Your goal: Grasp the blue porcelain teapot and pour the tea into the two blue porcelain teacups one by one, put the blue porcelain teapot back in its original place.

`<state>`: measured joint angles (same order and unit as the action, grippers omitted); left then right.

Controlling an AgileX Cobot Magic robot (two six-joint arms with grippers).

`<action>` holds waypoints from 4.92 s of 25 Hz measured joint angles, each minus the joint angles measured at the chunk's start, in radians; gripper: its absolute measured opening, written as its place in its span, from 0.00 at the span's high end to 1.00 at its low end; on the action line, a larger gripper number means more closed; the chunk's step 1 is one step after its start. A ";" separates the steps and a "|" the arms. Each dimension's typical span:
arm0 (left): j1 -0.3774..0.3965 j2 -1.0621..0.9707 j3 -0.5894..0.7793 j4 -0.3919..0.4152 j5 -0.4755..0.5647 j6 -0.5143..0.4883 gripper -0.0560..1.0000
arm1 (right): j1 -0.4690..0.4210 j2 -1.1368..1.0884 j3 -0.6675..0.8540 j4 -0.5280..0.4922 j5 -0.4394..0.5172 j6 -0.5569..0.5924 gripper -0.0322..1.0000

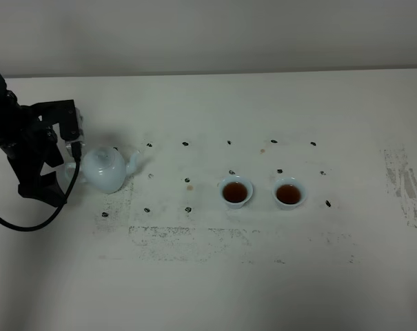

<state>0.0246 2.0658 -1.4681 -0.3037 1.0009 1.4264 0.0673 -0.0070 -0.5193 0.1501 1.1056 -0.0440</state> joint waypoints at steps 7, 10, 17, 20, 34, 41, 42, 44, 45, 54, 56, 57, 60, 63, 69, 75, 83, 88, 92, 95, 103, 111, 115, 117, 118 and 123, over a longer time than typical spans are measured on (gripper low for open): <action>0.000 -0.153 -0.001 0.001 0.036 -0.035 0.87 | 0.000 0.000 0.000 0.000 0.000 0.000 0.40; 0.000 -0.216 -0.002 -0.009 0.022 -0.139 0.87 | 0.000 0.000 0.000 0.000 0.000 0.000 0.40; 0.000 -0.258 -0.002 0.005 -0.176 -0.662 0.87 | 0.000 0.000 0.000 0.000 0.000 0.000 0.40; 0.018 -0.258 -0.002 0.069 -0.270 -0.877 0.88 | 0.000 0.000 0.000 0.000 0.000 0.000 0.40; 0.199 -0.270 -0.002 0.121 -0.354 -1.135 0.88 | 0.000 0.000 0.000 0.000 0.000 0.000 0.40; 0.317 -0.427 -0.002 0.038 -0.099 -1.105 0.88 | 0.000 0.000 0.000 0.000 0.000 0.000 0.40; 0.318 -0.465 -0.002 0.031 -0.064 -1.088 0.88 | 0.000 0.000 0.000 0.000 0.000 0.000 0.40; 0.318 -0.525 -0.002 0.010 -0.019 -1.060 0.88 | 0.000 0.000 0.000 0.000 0.000 0.000 0.40; 0.318 -0.557 -0.002 -0.001 -0.007 -1.054 0.88 | 0.000 0.000 0.000 0.000 0.000 0.000 0.40; 0.318 -0.767 0.003 -0.136 0.129 -1.048 0.88 | 0.000 0.000 0.000 0.000 0.000 0.000 0.40; 0.318 -0.802 0.003 -0.188 0.131 -1.061 0.88 | 0.000 0.000 0.000 0.000 0.000 0.000 0.40; 0.318 -0.822 0.003 -0.208 0.131 -1.069 0.88 | 0.000 0.000 0.000 0.000 0.000 0.000 0.40; 0.318 -0.863 0.003 -0.250 0.118 -1.075 0.88 | 0.000 0.000 0.000 0.000 0.000 0.000 0.40; 0.318 -0.902 0.003 -0.262 0.130 -1.097 0.88 | 0.000 0.000 0.000 0.000 0.000 0.000 0.40; 0.245 -1.041 0.039 -0.017 0.054 -1.250 0.88 | 0.000 0.000 0.000 0.000 0.000 0.000 0.40; 0.023 -1.284 0.352 0.323 -0.060 -1.560 0.88 | 0.000 0.000 0.000 0.000 0.000 0.000 0.40; 0.018 -1.682 0.858 0.240 -0.098 -1.426 0.88 | 0.000 0.000 0.000 0.000 0.000 0.000 0.40; 0.017 -1.943 0.974 0.217 -0.051 -1.420 0.88 | 0.000 0.000 0.000 0.000 0.000 0.000 0.40; 0.015 -2.063 0.981 0.224 -0.009 -1.420 0.88 | 0.000 0.000 0.000 0.000 0.000 0.000 0.40; 0.010 -2.069 0.996 0.228 0.040 -1.420 0.88 | 0.000 0.000 0.000 0.000 0.000 0.000 0.40; 0.000 -2.069 1.011 0.237 0.060 -1.436 0.88 | 0.000 0.000 0.000 0.000 0.000 0.000 0.40; 0.000 -2.069 1.011 0.255 0.060 -1.443 0.88 | 0.000 0.000 0.000 0.000 0.000 0.000 0.40; 0.000 -2.069 1.011 0.255 0.060 -1.444 0.88 | 0.000 0.000 0.000 0.000 0.000 0.000 0.40; 0.000 -2.069 1.011 0.255 0.060 -1.444 0.88 | 0.000 0.000 0.000 0.000 0.000 0.000 0.40; 0.000 -2.069 1.011 0.255 0.060 -1.444 0.88 | 0.000 0.000 0.000 0.000 0.000 0.000 0.40; 0.000 -2.069 1.011 0.255 0.060 -1.444 0.88 | 0.000 0.000 0.000 0.000 0.000 0.000 0.40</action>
<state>0.0241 -0.0035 -0.4568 -0.0483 1.0613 -0.0176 0.0673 -0.0070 -0.5193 0.1501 1.1056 -0.0440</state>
